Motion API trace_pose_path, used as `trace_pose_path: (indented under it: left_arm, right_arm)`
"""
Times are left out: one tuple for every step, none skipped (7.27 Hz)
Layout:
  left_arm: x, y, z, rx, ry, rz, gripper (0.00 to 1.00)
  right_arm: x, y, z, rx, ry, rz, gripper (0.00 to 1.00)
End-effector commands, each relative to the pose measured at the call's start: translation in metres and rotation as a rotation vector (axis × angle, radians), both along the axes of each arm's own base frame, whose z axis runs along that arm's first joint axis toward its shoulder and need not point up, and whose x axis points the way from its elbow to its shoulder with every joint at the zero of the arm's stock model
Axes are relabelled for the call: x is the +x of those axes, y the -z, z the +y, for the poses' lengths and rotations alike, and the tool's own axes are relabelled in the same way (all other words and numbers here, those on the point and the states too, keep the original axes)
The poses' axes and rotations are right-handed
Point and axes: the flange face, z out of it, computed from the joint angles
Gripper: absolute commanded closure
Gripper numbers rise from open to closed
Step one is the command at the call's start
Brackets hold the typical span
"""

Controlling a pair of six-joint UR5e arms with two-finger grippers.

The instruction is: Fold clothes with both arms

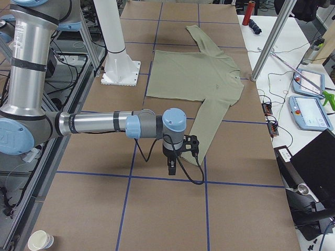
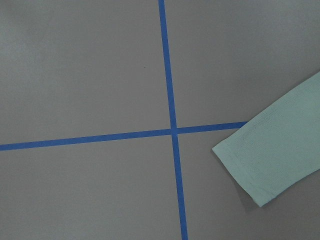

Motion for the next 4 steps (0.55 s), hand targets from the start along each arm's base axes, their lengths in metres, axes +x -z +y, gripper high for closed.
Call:
trace_pose_path:
  left_arm:
    - [0.0,0.001,-0.001,0.032,-0.016,-0.007,0.0]
    - [0.0,0.004,-0.001,0.039,-0.018,0.002,0.0]
    - [0.0,0.012,-0.003,0.057,-0.019,-0.008,0.0]
    - [-0.001,0.024,-0.011,0.078,-0.014,-0.008,0.0]
  right_arm:
    - [0.0,0.001,0.0,0.004,0.001,0.0,0.0]
    - [0.0,0.002,-0.001,0.009,0.005,-0.002,0.0]
    - [-0.002,0.004,-0.002,0.012,0.003,-0.002,0.0]
    - [-0.006,0.032,-0.029,0.071,0.004,-0.014,0.0]
